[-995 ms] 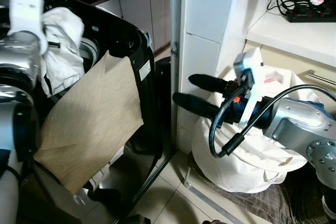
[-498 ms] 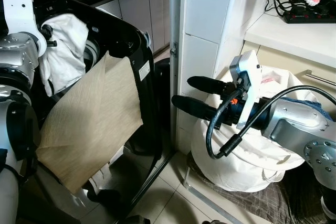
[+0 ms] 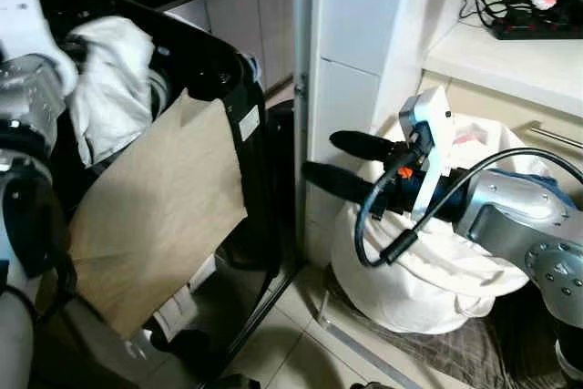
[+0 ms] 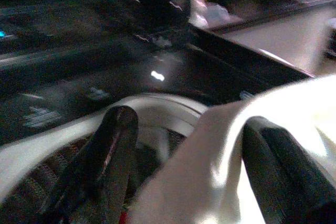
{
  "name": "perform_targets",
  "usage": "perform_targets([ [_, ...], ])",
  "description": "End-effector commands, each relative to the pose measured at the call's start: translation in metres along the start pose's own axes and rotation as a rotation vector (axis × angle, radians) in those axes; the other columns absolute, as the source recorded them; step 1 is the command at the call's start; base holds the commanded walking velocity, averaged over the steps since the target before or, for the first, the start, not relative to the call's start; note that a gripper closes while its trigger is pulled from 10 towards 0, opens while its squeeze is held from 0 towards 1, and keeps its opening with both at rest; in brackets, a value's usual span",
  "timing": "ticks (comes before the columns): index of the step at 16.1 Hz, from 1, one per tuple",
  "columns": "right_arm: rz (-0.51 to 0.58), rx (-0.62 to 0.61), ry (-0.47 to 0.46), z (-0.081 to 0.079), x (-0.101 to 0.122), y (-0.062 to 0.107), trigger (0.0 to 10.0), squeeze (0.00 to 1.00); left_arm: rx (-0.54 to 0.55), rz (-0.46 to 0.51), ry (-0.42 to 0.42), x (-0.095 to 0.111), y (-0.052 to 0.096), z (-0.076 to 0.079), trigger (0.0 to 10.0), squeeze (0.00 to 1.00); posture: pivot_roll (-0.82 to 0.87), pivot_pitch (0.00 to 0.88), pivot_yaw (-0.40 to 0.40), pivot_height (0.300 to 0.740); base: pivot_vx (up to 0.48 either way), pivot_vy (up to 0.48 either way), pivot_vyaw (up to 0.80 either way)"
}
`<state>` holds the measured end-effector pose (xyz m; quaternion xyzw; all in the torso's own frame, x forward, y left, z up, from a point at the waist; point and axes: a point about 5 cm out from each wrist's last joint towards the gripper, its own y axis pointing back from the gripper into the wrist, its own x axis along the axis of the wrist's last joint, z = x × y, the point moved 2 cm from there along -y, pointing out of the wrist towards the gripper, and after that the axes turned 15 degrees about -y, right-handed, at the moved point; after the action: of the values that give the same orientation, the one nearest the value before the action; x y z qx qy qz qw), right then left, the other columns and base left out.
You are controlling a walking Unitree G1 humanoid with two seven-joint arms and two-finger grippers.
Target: Clothes washing
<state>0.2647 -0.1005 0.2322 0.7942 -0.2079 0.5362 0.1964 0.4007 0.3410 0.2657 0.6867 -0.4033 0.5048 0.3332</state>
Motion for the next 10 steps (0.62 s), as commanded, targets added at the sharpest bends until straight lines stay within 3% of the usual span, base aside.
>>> perform_targets([
  [1, 0.002, -0.038, -0.001, 0.005, 0.001, 0.001, 10.0, 0.0, 0.157, 0.067, -0.033, 0.018, 0.002, -0.031, 10.0, 1.0, -0.16, 0.0, 0.065, 0.74, 0.0, 0.0, 0.0],
  [2, 0.002, -0.047, 0.0, 0.006, 0.001, 0.001, 10.0, 0.0, 0.191, 0.071, -0.174, 0.02, 0.003, -0.037, 10.0, 1.0, -0.16, 0.0, 0.063, 0.74, 0.0, 0.0, 0.0],
  [3, -0.001, -0.056, 0.001, 0.008, 0.001, 0.001, 10.0, 0.0, 0.175, 0.082, -0.306, 0.022, 0.003, -0.034, 10.0, 0.18, -0.16, 0.0, 0.061, 0.74, 0.0, 0.0, 0.0],
  [4, -0.005, -0.061, 0.003, 0.009, 0.001, 0.0, 10.0, 0.0, 0.127, 0.085, -0.319, 0.021, 0.002, -0.027, 10.0, 0.0, -0.15, 0.0, 0.058, 0.74, 0.0, 0.0, 0.0],
  [5, -0.004, -0.062, 0.004, 0.009, 0.001, 0.0, 10.0, 0.0, 0.058, 0.079, -0.251, 0.018, 0.001, -0.016, 10.0, 0.0, -0.15, 0.0, 0.058, 0.74, 0.0, 0.0, 0.0],
  [6, -0.003, -0.063, 0.005, 0.01, 0.002, -0.001, 10.0, 0.0, -0.051, 0.06, -0.024, 0.015, 0.0, 0.001, 10.0, 0.0, -0.15, 0.0, 0.058, 0.74, 0.0, 0.0, 0.0],
  [7, -0.003, -0.067, 0.007, 0.011, 0.002, -0.001, 10.0, 0.0, -0.156, 0.034, 0.13, 0.012, 0.001, 0.016, 10.0, 0.0, -0.15, 0.0, 0.056, 0.74, 0.0, 0.0, 0.0],
  [8, -0.004, -0.07, 0.008, 0.011, 0.002, -0.001, 10.0, 0.0, -0.179, 0.026, 0.157, 0.011, 0.001, 0.019, 10.0, 0.0, -0.15, 0.0, 0.056, 0.74, 0.0, 0.0, 0.0],
  [9, -0.008, -0.075, 0.01, 0.012, 0.001, -0.001, 10.0, 0.0, -0.162, 0.015, -0.07, 0.005, 0.001, 0.019, 10.0, 0.0, -0.15, 0.0, 0.058, 0.74, 0.0, 0.0, 0.0],
  [10, -0.009, -0.079, 0.01, 0.012, 0.001, -0.001, 10.0, 0.0, -0.151, 0.011, -0.146, 0.003, 0.001, 0.019, 10.0, 0.0, -0.16, 0.0, 0.062, 0.74, 0.0, 0.0, 0.0],
])
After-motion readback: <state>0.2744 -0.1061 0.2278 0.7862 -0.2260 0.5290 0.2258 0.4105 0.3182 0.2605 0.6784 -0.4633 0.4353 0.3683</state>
